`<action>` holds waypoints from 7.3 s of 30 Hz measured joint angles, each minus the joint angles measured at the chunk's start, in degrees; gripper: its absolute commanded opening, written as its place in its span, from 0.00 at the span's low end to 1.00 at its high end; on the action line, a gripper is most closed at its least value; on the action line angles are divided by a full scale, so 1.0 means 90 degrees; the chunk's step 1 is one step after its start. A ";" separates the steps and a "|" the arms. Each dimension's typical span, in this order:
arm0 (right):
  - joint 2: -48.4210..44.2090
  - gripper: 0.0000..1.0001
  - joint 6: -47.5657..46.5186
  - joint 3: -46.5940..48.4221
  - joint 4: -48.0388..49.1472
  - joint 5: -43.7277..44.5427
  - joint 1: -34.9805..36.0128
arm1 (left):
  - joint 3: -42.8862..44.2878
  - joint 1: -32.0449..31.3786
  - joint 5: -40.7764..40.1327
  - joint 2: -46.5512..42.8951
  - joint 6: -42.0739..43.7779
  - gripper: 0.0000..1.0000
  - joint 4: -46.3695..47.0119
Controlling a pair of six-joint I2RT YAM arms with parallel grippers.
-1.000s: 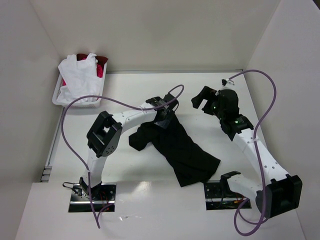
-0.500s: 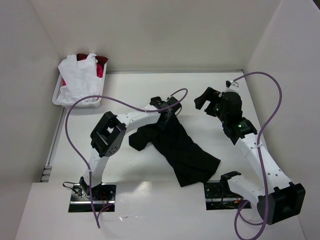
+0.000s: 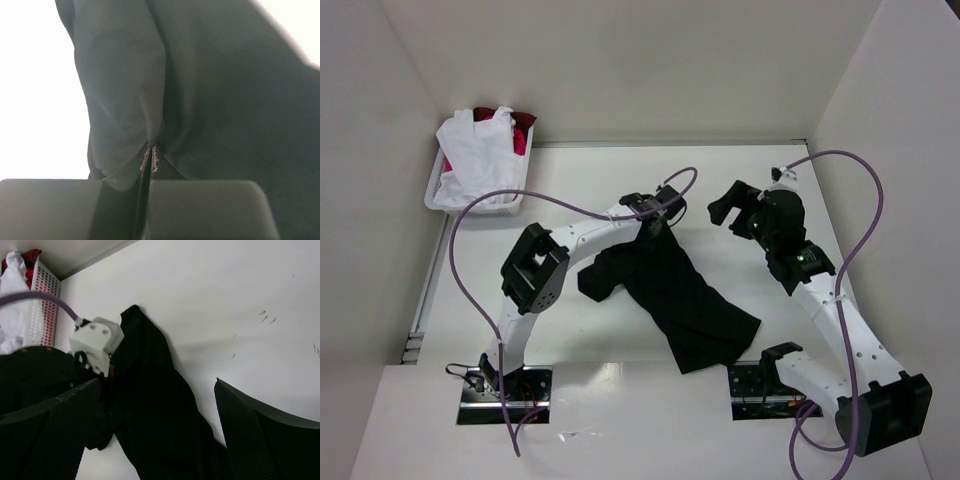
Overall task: Fold and stack the t-shirts
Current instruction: Flatten out the tshirt
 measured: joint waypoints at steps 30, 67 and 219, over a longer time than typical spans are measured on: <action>0.0736 0.97 -0.0245 -0.0197 -0.0610 -0.1719 0.0617 | 0.1389 0.3041 0.2030 -0.0605 -0.0675 0.00 0.0474; 0.3840 0.54 -0.0974 0.1071 -0.1576 0.0044 0.4388 | 0.0313 0.4619 0.2603 -0.0619 -0.0828 0.00 0.1428; -0.1936 0.00 -0.1156 0.4551 -0.1309 0.1127 -0.0430 | 0.1511 0.4558 0.3128 -0.8189 -0.0109 0.00 0.0136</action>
